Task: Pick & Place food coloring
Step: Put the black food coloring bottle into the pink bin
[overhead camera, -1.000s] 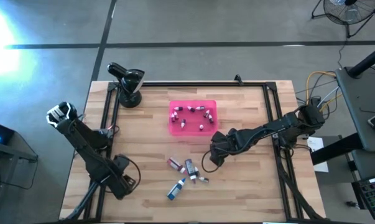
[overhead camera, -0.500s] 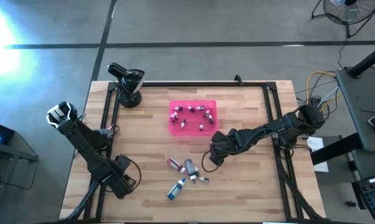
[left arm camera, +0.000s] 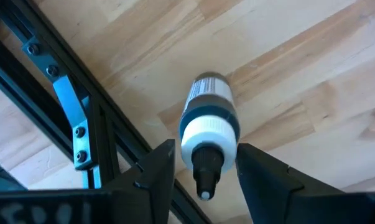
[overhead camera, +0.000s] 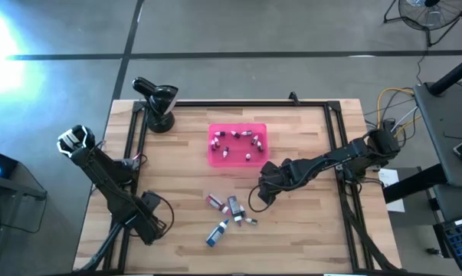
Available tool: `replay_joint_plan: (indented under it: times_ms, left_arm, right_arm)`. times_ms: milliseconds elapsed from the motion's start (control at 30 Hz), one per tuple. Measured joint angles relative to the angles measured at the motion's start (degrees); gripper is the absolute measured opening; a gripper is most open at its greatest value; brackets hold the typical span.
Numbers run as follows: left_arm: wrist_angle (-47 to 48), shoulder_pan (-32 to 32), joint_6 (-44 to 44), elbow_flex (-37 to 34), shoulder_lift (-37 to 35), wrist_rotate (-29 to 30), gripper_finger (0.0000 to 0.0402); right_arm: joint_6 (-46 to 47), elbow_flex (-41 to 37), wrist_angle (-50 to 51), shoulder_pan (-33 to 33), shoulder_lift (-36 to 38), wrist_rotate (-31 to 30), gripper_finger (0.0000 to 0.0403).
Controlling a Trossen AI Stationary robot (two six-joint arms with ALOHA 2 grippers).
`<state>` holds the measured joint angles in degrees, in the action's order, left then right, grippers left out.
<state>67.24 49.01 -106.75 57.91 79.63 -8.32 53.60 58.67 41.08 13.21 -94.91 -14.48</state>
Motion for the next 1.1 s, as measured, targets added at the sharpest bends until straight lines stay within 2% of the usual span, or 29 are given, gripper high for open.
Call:
replay_joint_plan:
  times_ms: [433,733,900,1100]
  left_arm:
    - [-0.1,0.0,0.4,0.1,-0.1,-0.3,0.0087]
    - [-0.2,0.0,0.4,0.1,-0.1,0.8,0.0095]
    - [-0.4,-0.1,0.1,0.1,-0.1,3.3,0.0102]
    - [-1.1,-0.2,0.1,0.1,-0.1,5.7,0.0125]
  right_arm:
    - [0.0,0.0,0.0,0.0,0.0,0.0,0.0201]
    - [0.0,0.0,0.0,0.0,0.0,0.0,0.0201]
    - [0.0,0.0,0.0,0.0,0.0,0.0,0.0201]
    - [0.0,0.0,0.0,0.0,0.0,0.0,0.0201]
